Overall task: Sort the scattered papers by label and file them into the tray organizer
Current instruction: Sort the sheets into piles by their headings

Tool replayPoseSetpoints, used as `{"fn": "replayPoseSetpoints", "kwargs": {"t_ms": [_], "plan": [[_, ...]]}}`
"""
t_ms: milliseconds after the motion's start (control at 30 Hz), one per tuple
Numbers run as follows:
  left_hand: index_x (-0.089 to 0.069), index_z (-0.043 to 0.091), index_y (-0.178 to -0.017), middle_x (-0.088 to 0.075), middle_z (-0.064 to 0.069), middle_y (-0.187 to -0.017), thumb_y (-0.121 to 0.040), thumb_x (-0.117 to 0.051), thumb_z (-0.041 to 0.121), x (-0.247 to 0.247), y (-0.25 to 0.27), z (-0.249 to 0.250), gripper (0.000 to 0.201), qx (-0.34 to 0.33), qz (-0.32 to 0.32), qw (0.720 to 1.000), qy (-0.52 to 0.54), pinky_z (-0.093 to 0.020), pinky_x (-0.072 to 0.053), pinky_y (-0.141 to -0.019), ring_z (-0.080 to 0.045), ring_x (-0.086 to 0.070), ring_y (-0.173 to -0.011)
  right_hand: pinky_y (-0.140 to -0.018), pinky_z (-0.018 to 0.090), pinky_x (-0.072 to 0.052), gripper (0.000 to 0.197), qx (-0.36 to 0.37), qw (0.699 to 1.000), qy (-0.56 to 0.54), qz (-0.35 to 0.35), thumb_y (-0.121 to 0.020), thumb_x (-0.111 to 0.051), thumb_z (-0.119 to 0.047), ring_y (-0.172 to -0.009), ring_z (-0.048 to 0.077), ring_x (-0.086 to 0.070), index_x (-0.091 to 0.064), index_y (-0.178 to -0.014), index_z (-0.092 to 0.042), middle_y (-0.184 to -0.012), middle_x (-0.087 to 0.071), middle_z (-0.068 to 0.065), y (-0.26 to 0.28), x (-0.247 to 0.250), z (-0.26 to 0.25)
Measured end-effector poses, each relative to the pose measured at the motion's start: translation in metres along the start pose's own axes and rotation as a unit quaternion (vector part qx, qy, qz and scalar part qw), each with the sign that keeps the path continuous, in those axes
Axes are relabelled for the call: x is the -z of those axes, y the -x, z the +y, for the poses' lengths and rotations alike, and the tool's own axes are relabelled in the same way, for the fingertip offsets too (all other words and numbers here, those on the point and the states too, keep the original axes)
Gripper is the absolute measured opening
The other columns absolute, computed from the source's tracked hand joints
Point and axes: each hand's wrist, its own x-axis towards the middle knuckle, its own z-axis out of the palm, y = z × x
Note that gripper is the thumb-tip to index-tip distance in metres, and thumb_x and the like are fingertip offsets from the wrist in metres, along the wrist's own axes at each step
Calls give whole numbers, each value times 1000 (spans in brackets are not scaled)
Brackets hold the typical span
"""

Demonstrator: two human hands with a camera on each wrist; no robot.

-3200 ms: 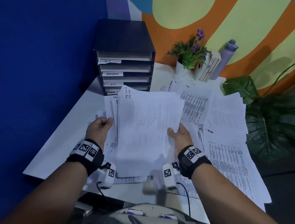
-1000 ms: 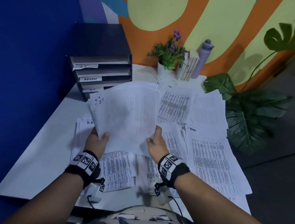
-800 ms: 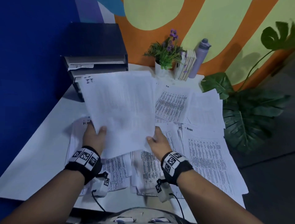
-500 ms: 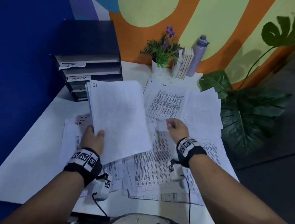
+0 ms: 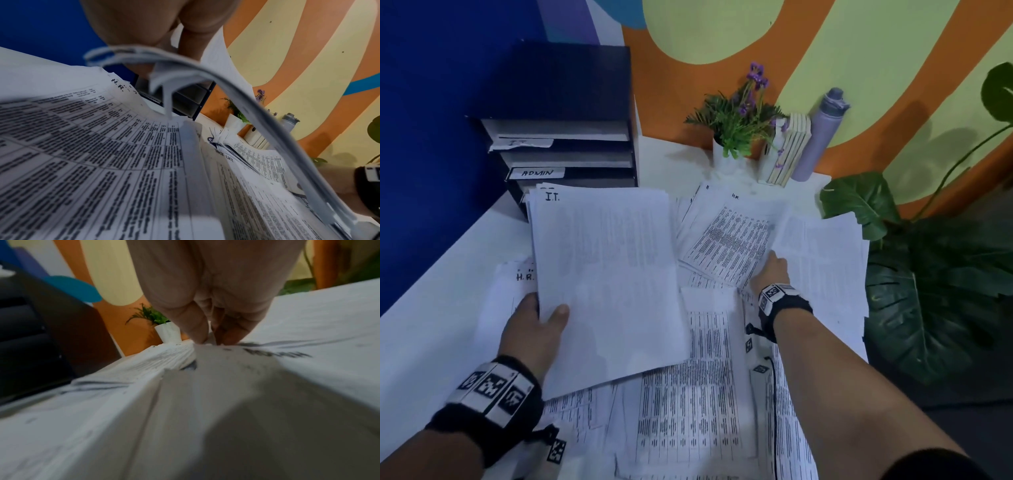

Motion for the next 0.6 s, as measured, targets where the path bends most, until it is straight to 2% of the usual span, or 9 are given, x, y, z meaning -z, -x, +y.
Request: {"fn": "replayPoseSetpoints", "kwargs": {"t_ms": [100, 200, 267, 333, 400, 433, 500, 533, 600], "plan": [[-55, 11, -123, -61, -8, -113, -96, -54, 20, 3, 1, 1, 29, 4, 4, 1000, 14, -38, -46, -85, -28, -58, -97, -97, 35, -44, 69, 61, 996, 56, -29, -88, -53, 0, -124, 32, -47, -21, -149, -7, -143, -30, 17, -8, -4, -10], [-55, 11, -124, -61, -9, -114, -96, -54, 19, 3, 0, 1, 29, 8, 3, 1000, 21, -38, -46, -85, -28, -58, -98, -102, 33, -42, 69, 54, 995, 55, -63, -87, -56, -2, -127, 32, -44, -23, -147, -5, -145, -29, 16, -10, -9, -22], [-54, 11, -125, -60, -6, -112, -96, -53, 19, 3, 0, 2, 29, 9, 2, 1000, 22, -37, -45, -85, -27, -57, -97, -105, 38, -41, 65, 30, 995, 78, -53, -88, -59, -12, -128, 34, -42, -28, -144, -4, -146, -28, 16, -5, -13, -30], [-54, 12, -126, -60, -5, -113, -96, -54, 19, 0, 0, 6, 30, 7, 1, 1000, 24, -38, -46, -88, -27, -57, -99, -109, 45, -36, 64, 53, 994, 96, -7, -91, -58, -23, -134, 33, -32, -28, -146, -9, -151, -23, 12, 6, -13, -37], [-53, 14, -125, -60, -5, -113, -96, -54, 21, -5, -1, 11, 30, 4, -2, 1000, 25, -39, -46, -88, -27, -58, -99, -112, 46, -29, 60, 115, 993, -15, -3, -96, -51, -35, -139, 29, -28, -30, -148, -14, -154, -24, 6, 23, -8, -44], [-53, 15, -124, -60, -4, -112, -96, -54, 21, -8, -2, 14, 29, -1, -4, 1000, 23, -38, -46, -86, -27, -57, -98, -114, 42, -27, 59, 132, 982, -126, -53, -97, -48, -39, -140, 26, -29, -30, -149, -17, -153, -27, 4, 33, -4, -46], [-53, 17, -122, -60, -3, -111, -96, -54, 23, -19, -4, 23, 27, -10, -11, 999, 31, -39, -47, -87, -26, -58, -98, -114, 40, -28, 59, 135, 910, -331, -211, -97, -48, -47, -137, 20, -37, -31, -149, -26, -151, -36, -2, 58, 3, -47], [-53, 19, -121, -61, -3, -111, -95, -55, 24, -25, -5, 28, 26, -11, -17, 999, 42, -41, -48, -88, -27, -59, -99, -112, 42, -32, 60, 133, 875, -379, -271, -94, -51, -49, -133, 19, -42, -32, -148, -30, -148, -40, -3, 69, 6, -44], [-52, 20, -121, -62, -3, -112, -95, -56, 26, -41, -4, 38, 27, -20, -42, 997, 61, -43, -49, -89, -27, -60, -99, -106, 41, -39, 57, 137, 862, -402, -278, -91, -60, -40, -124, 19, -51, -37, -142, -29, -138, -52, -5, 82, 9, -36]]}}
